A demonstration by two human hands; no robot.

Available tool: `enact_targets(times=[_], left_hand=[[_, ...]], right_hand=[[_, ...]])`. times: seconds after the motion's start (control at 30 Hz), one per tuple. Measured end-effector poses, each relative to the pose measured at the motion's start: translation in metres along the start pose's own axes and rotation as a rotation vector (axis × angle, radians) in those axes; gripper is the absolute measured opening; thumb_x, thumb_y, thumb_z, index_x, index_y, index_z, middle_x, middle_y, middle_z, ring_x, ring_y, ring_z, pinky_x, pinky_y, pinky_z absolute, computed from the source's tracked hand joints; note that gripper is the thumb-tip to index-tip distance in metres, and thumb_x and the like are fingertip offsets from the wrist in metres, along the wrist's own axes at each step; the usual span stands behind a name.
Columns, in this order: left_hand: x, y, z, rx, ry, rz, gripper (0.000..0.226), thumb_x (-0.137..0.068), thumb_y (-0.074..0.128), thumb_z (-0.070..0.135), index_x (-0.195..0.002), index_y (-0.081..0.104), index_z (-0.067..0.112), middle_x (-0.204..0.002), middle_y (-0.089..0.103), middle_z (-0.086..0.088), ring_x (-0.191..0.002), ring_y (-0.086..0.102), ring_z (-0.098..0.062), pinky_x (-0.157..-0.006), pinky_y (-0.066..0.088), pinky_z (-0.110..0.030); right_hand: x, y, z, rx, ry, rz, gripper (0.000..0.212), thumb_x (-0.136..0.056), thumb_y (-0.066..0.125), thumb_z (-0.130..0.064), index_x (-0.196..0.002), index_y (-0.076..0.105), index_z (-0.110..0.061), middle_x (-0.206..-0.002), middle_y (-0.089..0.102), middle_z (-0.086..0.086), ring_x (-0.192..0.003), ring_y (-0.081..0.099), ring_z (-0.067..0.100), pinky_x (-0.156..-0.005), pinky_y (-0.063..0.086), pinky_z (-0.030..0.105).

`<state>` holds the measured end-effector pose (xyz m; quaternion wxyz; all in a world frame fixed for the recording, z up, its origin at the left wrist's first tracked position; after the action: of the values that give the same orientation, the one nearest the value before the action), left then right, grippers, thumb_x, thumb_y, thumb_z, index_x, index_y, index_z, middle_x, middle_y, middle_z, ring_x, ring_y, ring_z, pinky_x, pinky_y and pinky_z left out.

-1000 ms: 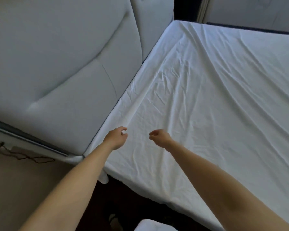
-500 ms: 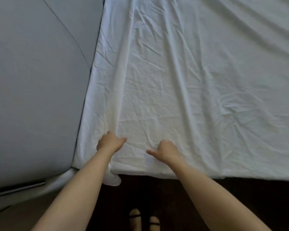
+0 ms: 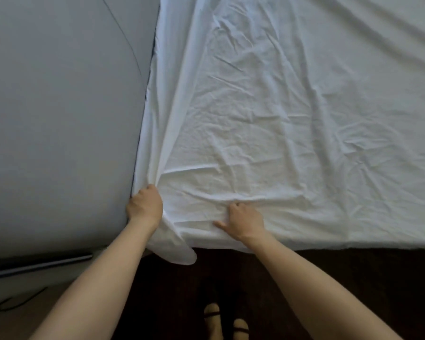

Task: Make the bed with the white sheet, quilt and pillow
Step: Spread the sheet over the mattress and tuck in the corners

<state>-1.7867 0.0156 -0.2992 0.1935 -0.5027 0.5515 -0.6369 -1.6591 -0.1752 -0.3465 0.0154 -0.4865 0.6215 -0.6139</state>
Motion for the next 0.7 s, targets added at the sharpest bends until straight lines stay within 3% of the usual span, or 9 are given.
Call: enact_targets(times=[0.1,0.17,0.33,0.4,0.47,0.57,0.63,0.67,0.7], left_hand=[[0.001,-0.016,-0.026,-0.113,0.018,0.039,0.032,-0.097,0.027,0.003,-0.121,0.048,0.000,-0.123,0.058,-0.020,-0.112,0.059,-0.036,-0.088,0.048,-0.039],[0.002,-0.018,-0.029,-0.159,0.054,0.034,0.031,-0.097,0.027,0.002,-0.121,0.047,0.000,-0.123,0.059,-0.020,-0.111,0.060,-0.035,-0.087,0.049,-0.038],[0.004,0.004,-0.030,-0.176,0.065,0.018,0.030,-0.098,0.026,0.003,-0.125,0.038,0.003,-0.125,0.057,-0.021,-0.111,0.059,-0.035,-0.085,0.049,-0.041],[0.016,0.017,-0.031,-0.245,0.115,0.016,0.037,-0.099,0.027,0.005,-0.136,0.028,0.010,-0.129,0.050,-0.019,-0.112,0.057,-0.034,-0.083,0.049,-0.039],[0.023,0.024,-0.032,-0.354,0.236,0.047,0.053,-0.100,0.027,0.011,-0.149,0.008,0.021,-0.144,0.027,-0.019,-0.127,0.040,-0.036,-0.091,0.045,-0.040],[0.029,0.046,-0.030,-0.460,0.520,-0.017,0.064,-0.101,0.028,0.020,-0.150,-0.013,0.015,-0.158,-0.014,-0.012,-0.146,-0.006,-0.029,-0.113,0.016,-0.051],[0.033,0.057,-0.036,-0.354,0.492,-0.110,0.080,-0.093,0.045,0.035,-0.151,-0.003,0.009,-0.159,-0.005,-0.011,-0.148,0.002,-0.023,-0.113,0.019,-0.049],[0.034,0.060,-0.038,-0.280,0.449,-0.090,0.092,-0.082,0.061,0.045,-0.149,0.013,0.002,-0.156,0.014,-0.017,-0.144,0.021,-0.024,-0.108,0.030,-0.046],[0.035,0.060,-0.038,-0.259,0.424,-0.107,0.097,-0.063,0.078,0.049,-0.136,0.040,-0.005,-0.139,0.042,-0.022,-0.128,0.047,-0.026,-0.096,0.044,-0.042]], right_hand=[[0.005,0.007,-0.017,0.081,-0.046,0.016,0.031,-0.098,0.040,-0.027,-0.117,0.058,-0.011,-0.122,0.058,0.010,-0.109,0.058,0.029,-0.084,0.046,0.036],[0.007,0.009,-0.023,0.057,-0.071,0.061,0.030,-0.096,0.036,-0.009,-0.114,0.060,-0.008,-0.119,0.059,0.012,-0.109,0.058,0.030,-0.086,0.046,0.037],[0.014,0.030,-0.033,0.033,-0.168,-0.013,0.021,-0.092,0.044,-0.007,-0.100,0.063,-0.005,-0.107,0.064,0.016,-0.099,0.061,0.034,-0.077,0.046,0.036],[0.021,0.039,-0.043,0.016,-0.187,-0.030,0.019,-0.093,0.044,-0.008,-0.096,0.063,-0.006,-0.105,0.064,0.015,-0.096,0.061,0.034,-0.072,0.043,0.035],[0.027,0.042,-0.057,0.013,-0.181,-0.002,0.021,-0.092,0.042,-0.008,-0.095,0.063,-0.006,-0.104,0.063,0.016,-0.096,0.061,0.035,-0.072,0.043,0.036],[0.026,0.043,-0.066,0.018,-0.168,0.027,0.024,-0.093,0.041,-0.011,-0.096,0.064,-0.006,-0.105,0.063,0.018,-0.096,0.060,0.037,-0.075,0.045,0.038],[0.027,0.044,-0.068,0.002,-0.143,0.049,0.027,-0.096,0.040,-0.019,-0.094,0.065,-0.008,-0.103,0.063,0.016,-0.095,0.060,0.035,-0.073,0.044,0.036],[0.028,0.045,-0.068,-0.037,-0.116,0.074,0.030,-0.096,0.041,-0.026,-0.092,0.064,-0.008,-0.102,0.063,0.014,-0.094,0.059,0.034,-0.071,0.043,0.035],[0.029,0.045,-0.068,-0.084,-0.091,0.122,0.031,-0.096,0.044,-0.033,-0.093,0.064,-0.010,-0.101,0.061,0.011,-0.094,0.058,0.032,-0.071,0.042,0.035]])
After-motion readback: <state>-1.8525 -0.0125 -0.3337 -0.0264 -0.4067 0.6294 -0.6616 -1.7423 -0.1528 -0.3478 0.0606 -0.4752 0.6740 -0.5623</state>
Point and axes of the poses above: each hand's wrist, its own x-axis away from the middle knuckle, its own y-axis out of the palm, z = x × y, the point moved 3 cm from there along -x, towards the middle knuckle
